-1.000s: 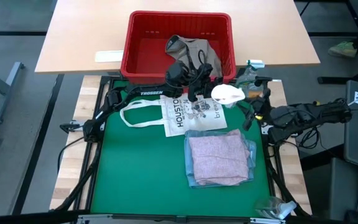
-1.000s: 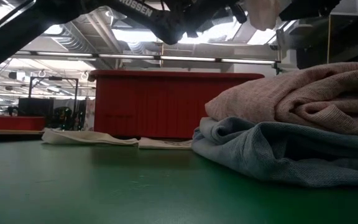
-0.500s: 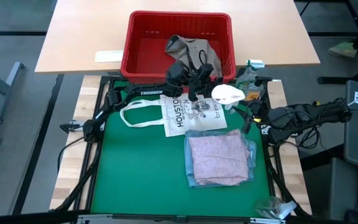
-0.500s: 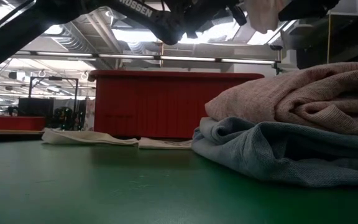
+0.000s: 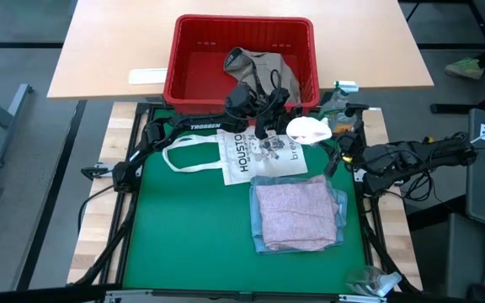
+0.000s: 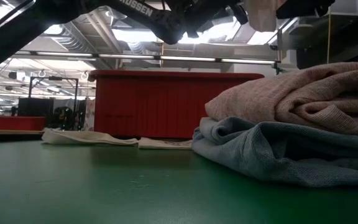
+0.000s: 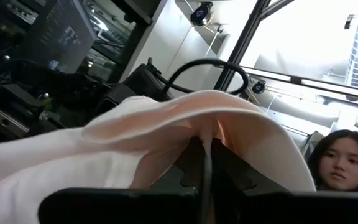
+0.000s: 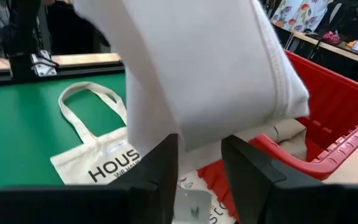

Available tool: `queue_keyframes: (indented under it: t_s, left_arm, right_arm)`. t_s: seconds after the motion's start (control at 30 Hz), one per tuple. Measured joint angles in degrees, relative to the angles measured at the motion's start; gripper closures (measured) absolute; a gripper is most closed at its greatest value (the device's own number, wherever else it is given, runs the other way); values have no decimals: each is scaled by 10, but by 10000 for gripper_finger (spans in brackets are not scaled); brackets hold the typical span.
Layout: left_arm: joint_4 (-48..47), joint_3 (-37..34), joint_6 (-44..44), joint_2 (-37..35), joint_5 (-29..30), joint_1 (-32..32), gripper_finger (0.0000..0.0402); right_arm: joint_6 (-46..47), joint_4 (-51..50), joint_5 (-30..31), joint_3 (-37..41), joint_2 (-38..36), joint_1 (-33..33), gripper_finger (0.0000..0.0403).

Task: Fold Laundry from Bin
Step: Fold the white underwear from the red laundry basket

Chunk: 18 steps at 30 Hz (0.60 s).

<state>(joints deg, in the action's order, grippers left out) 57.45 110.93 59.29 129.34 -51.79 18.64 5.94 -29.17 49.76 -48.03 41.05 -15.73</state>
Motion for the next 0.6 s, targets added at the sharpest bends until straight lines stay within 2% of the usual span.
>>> queue_keyframes:
  t_s: [0.1, 0.27, 0.4, 0.6]
  left_arm:
    - [0, -1, 0, 0, -6, -1, 393]
    - [0, -1, 0, 0, -53, -1, 384]
    - [0, -1, 0, 0, -80, -1, 372]
    - [0, -1, 0, 0, -80, -3, 360]
  right_arm:
    - [12, 1, 0, 0, 3, 0, 307]
    - [13, 20, 0, 0, 4, 0, 391]
    - [13, 61, -11, 0, 3, 0, 385]
    - [15, 92, -63, 0, -24, 0, 396]
